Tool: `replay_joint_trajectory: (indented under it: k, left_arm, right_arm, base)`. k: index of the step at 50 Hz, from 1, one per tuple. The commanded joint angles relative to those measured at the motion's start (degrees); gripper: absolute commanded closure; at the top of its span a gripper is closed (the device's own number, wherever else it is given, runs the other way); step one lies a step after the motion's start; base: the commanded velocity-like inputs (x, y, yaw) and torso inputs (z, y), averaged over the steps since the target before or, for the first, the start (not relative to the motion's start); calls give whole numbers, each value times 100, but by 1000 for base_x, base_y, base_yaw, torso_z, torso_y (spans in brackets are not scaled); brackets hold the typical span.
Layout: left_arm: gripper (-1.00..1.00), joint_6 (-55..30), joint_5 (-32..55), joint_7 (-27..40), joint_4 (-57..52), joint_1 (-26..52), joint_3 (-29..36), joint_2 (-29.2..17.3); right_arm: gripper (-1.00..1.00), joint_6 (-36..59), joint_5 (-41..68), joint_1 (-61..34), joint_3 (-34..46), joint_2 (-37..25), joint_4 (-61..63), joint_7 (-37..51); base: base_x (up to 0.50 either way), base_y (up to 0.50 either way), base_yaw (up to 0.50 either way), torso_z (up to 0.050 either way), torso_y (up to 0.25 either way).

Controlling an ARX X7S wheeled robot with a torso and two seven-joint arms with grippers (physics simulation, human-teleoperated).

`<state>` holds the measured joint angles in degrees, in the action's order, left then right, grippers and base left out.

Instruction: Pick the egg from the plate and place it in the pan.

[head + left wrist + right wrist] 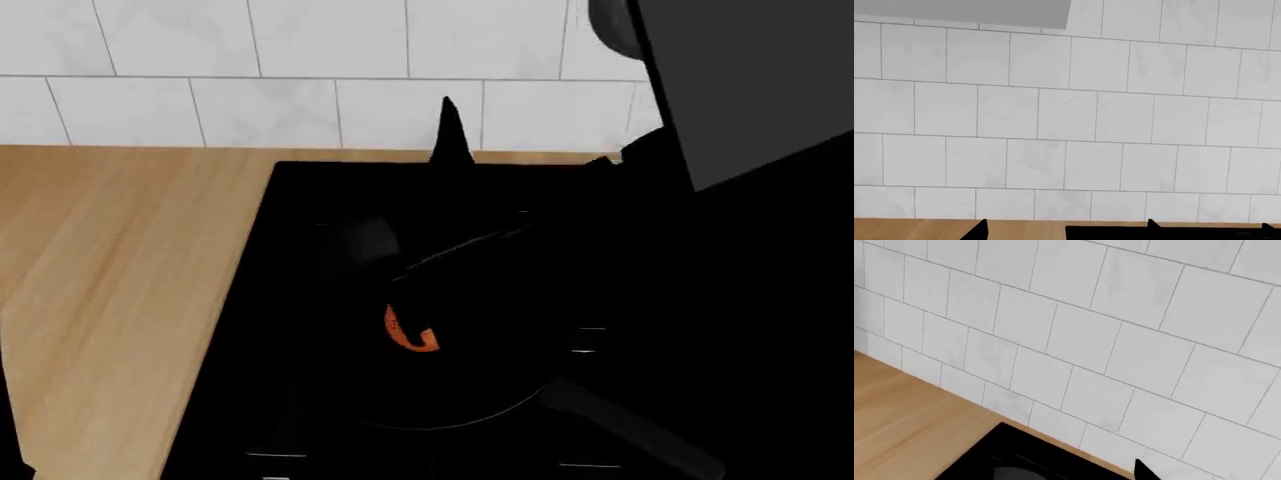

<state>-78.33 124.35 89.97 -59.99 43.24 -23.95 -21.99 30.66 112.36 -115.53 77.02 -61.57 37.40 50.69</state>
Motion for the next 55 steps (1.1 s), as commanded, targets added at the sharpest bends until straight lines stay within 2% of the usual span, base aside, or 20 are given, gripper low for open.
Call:
replay_joint_trajectory:
  k: [1, 10, 11, 19, 24, 26, 31, 35, 38, 42, 46, 47, 55]
  left_arm:
    - [-100, -32, 23, 0, 0, -13, -57, -17]
    - [-100, -118, 88, -1, 1, -77, -203, -9]
    - [-100, -86, 95, 1, -1, -68, -206, -75]
    - [-100, 110, 142, 1, -1, -21, -266, -332]
    - [-100, 38, 134, -1, 0, -31, -289, -280]
    - [-100, -3, 142, -1, 0, -47, -308, -249]
    - [-100, -70, 229, 0, 0, -196, -434, -328]
    - [-100, 91, 325, 0, 0, -232, -583, -609]
    - [-100, 134, 381, 1, 0, -248, -686, -686]
    - [-100, 330, 325, 0, 0, -209, -668, -919]
    - [-100, 405, 348, 0, 0, -187, -705, -1071]
    - [-100, 394, 373, 0, 0, -197, -744, -1070]
    - [-100, 287, 425, 1, 0, -349, -825, -1147]
  right_arm:
    - [-100, -966, -694, 727, -39, -823, 1215, 960]
    - [-100, -1673, -1620, 1550, 181, -1197, 1730, 1276]
    - [-100, -1224, -1882, 1464, 251, -1098, 1852, 1725]
    - [-100, -1953, -2429, 2063, 349, -1247, 2127, 1815]
    - [-100, -2126, -2643, 2208, 374, -1379, 2226, 1900]
    - [-100, -1902, -2740, 2109, 393, -1333, 2254, 2100]
    - [-100, -1950, -2920, 1840, 825, -1281, 2259, 2162]
    - [-100, -2273, -3124, 1388, 1493, -1335, 2259, 2216]
    - [-100, -2657, -3439, 837, 2403, -1371, 2259, 2292]
    - [-100, -3288, -3911, -259, 4249, -1373, 2259, 2429]
    - [-100, -4294, -4484, -1777, 6662, -1269, 2259, 2664]
    - [-100, -4440, -4581, -1933, 6964, -1216, 2259, 2722]
    - [-100, -4672, -4908, -1938, 7412, -1134, 2259, 2890]
  base:
    - [0, 0, 0, 0, 0]
    - [0, 0, 0, 0, 0]
    - [0, 0, 0, 0, 0]
    - [0, 0, 0, 0, 0]
    - [0, 0, 0, 0, 0]
    - [0, 0, 0, 0, 0]
    - [0, 0, 0, 0, 0]
    - [0, 0, 0, 0, 0]
    - [0, 0, 0, 0, 0]
    - [0, 0, 0, 0, 0]
    - [0, 0, 0, 0, 0]
    - [0, 0, 0, 0, 0]
    - [0, 0, 0, 0, 0]
